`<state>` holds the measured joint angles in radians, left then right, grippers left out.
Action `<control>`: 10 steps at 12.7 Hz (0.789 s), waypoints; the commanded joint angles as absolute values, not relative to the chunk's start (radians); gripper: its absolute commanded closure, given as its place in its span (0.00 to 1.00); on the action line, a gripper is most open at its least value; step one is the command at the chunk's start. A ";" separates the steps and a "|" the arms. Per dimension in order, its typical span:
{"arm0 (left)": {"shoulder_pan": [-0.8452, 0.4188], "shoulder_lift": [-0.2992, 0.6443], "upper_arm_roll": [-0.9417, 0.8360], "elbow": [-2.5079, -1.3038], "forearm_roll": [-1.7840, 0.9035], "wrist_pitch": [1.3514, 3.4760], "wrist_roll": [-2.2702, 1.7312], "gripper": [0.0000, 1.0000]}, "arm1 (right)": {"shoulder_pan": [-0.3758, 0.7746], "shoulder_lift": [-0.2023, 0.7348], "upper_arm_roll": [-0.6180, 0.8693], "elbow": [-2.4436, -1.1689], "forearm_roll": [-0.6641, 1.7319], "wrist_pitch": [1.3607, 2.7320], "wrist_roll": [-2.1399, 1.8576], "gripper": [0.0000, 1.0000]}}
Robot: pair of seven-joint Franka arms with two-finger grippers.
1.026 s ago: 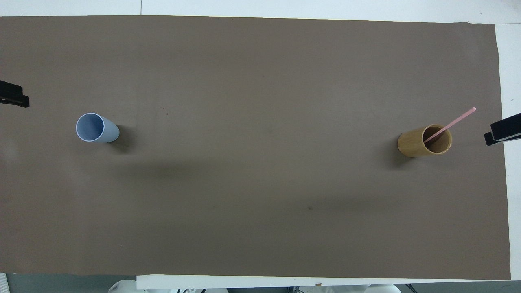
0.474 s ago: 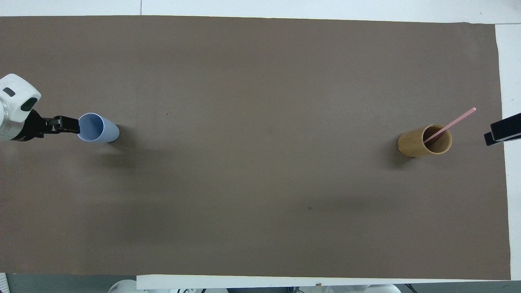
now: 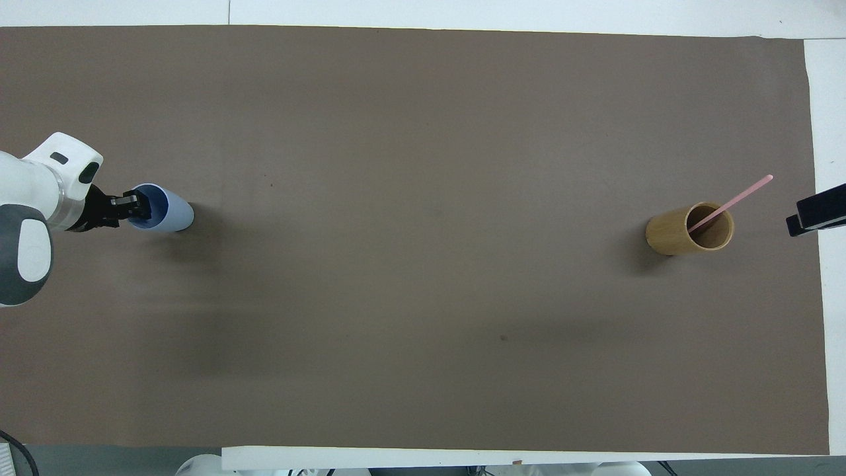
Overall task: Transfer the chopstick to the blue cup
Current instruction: 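Reach the left gripper to the light blue cup and grasp it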
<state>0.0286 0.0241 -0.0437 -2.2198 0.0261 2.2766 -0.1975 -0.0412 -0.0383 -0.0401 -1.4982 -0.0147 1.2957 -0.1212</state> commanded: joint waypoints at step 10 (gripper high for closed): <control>-0.638 0.256 -0.041 -1.861 0.031 2.246 -0.934 1.00 | -0.040 -0.044 -0.040 -1.502 -0.026 1.299 -0.118 0.00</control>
<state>-0.5610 0.1474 -0.0622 -2.0034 0.0263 2.3034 -0.8582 -0.0411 -0.0383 -0.0401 -1.4982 -0.0147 1.2957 -0.1212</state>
